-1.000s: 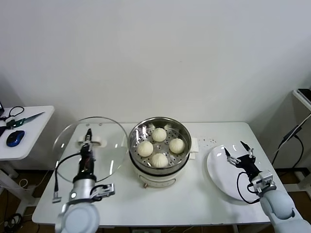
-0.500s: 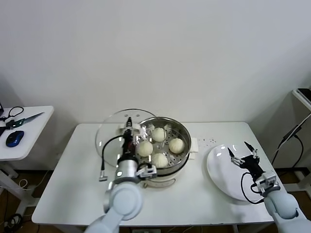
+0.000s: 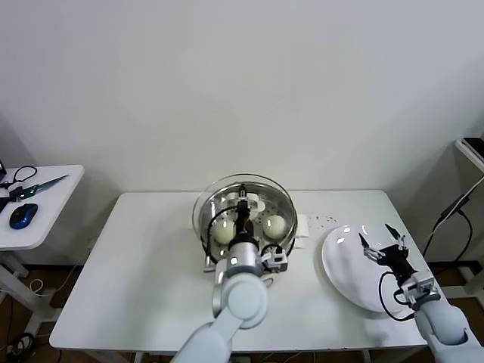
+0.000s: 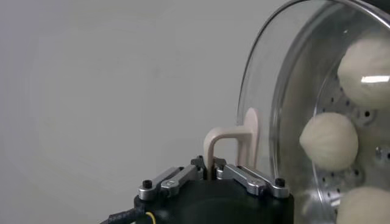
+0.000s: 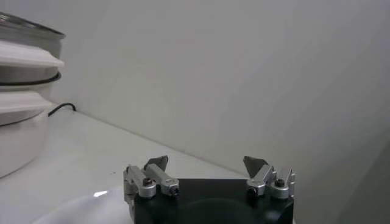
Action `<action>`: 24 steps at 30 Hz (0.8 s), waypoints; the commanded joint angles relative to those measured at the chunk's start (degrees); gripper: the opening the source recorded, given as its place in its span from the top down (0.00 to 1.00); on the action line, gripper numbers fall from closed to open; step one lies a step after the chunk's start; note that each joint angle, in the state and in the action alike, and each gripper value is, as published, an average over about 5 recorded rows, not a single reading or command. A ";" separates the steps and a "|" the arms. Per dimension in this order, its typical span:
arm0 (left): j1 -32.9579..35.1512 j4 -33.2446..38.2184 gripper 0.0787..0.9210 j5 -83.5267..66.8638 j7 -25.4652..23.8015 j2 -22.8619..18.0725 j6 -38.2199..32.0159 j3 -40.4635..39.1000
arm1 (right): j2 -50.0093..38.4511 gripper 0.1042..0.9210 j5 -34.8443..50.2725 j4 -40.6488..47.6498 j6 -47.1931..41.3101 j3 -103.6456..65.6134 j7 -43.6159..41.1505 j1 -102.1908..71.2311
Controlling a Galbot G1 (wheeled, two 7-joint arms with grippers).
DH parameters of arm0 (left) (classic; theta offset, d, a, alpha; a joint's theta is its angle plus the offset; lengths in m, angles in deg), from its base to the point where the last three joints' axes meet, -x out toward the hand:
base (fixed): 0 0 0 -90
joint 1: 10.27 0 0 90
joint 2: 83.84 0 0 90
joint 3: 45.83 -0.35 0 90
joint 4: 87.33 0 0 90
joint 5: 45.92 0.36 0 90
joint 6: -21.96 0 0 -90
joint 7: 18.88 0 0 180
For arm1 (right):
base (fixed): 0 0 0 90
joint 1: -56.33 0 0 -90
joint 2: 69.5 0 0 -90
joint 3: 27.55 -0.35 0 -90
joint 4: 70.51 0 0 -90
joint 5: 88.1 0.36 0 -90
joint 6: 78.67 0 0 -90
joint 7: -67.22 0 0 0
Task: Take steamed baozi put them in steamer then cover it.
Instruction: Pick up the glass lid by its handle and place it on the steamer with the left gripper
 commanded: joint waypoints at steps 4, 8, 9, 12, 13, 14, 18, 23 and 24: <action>-1.99 -8.37 0.91 0.17 0.99 -4.21 2.79 -0.39 | 0.32 0.12 -0.79 0.54 0.37 -0.36 -0.24 -0.04; -1.85 -8.92 0.91 -0.25 1.25 -3.95 2.79 0.06 | 0.47 0.12 -1.06 0.62 0.50 -0.38 -0.41 -0.05; -1.81 -9.01 0.91 -0.34 1.28 -3.88 2.79 0.16 | 0.50 0.12 -1.10 0.63 0.52 -0.39 -0.44 -0.05; -1.67 -9.22 0.91 -0.46 1.35 -3.73 2.79 0.41 | 0.60 0.12 -1.25 0.64 0.57 -0.40 -0.55 -0.05; -1.65 -9.29 0.91 -0.51 1.45 -3.69 2.79 0.47 | 0.63 0.12 -1.31 0.63 0.58 -0.40 -0.59 -0.07; -1.63 -9.35 0.91 -0.57 1.58 -3.68 2.79 0.51 | 0.66 0.12 -1.37 0.63 0.59 -0.40 -0.62 -0.08; -1.68 -9.41 0.91 -0.95 2.19 -3.84 2.79 0.64 | 0.74 0.12 -1.50 0.70 0.67 -0.46 -0.73 -0.18; -1.87 -9.55 0.91 -1.36 3.05 -4.03 2.79 0.54 | 0.83 0.12 -1.78 0.84 0.82 -0.69 -0.90 -0.32; -1.92 -9.60 0.91 -1.43 3.08 -4.01 2.79 0.52 | 0.84 0.12 -1.86 0.87 0.87 -0.75 -0.94 -0.34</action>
